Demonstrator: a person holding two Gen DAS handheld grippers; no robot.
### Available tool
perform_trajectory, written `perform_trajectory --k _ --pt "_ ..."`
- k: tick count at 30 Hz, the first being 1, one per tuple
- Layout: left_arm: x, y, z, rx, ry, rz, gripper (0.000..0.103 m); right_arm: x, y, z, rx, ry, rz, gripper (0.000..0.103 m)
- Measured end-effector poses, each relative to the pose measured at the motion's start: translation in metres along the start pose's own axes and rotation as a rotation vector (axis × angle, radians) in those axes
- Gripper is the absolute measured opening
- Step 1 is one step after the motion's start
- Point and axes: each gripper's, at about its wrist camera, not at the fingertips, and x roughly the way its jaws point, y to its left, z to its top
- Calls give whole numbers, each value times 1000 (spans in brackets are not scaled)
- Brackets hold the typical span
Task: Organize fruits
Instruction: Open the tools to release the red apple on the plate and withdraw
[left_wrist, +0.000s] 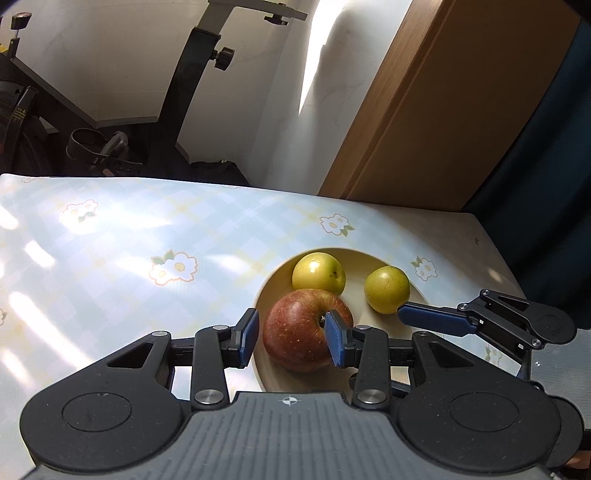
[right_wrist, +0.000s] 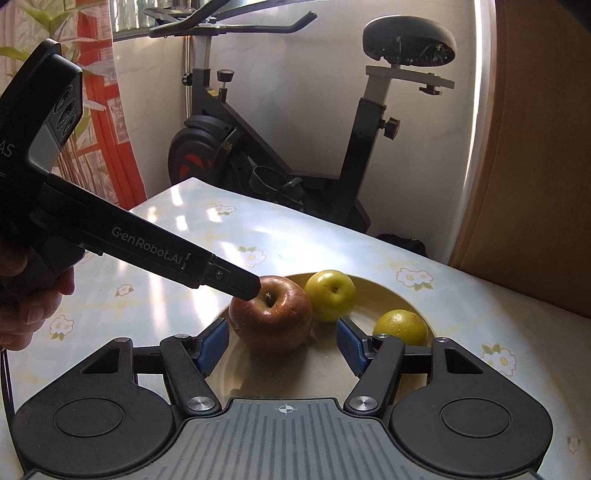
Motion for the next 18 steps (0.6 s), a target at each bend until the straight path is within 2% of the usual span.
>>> perform_trajectory --k 9,18 --pt "-54 -11 -30 71 -65 104 42 -43 -9 -39 131 -25 -39 61" --pt "-80 -19 -68 71 -57 129 42 -69 -7 -72 209 3 -111 61"
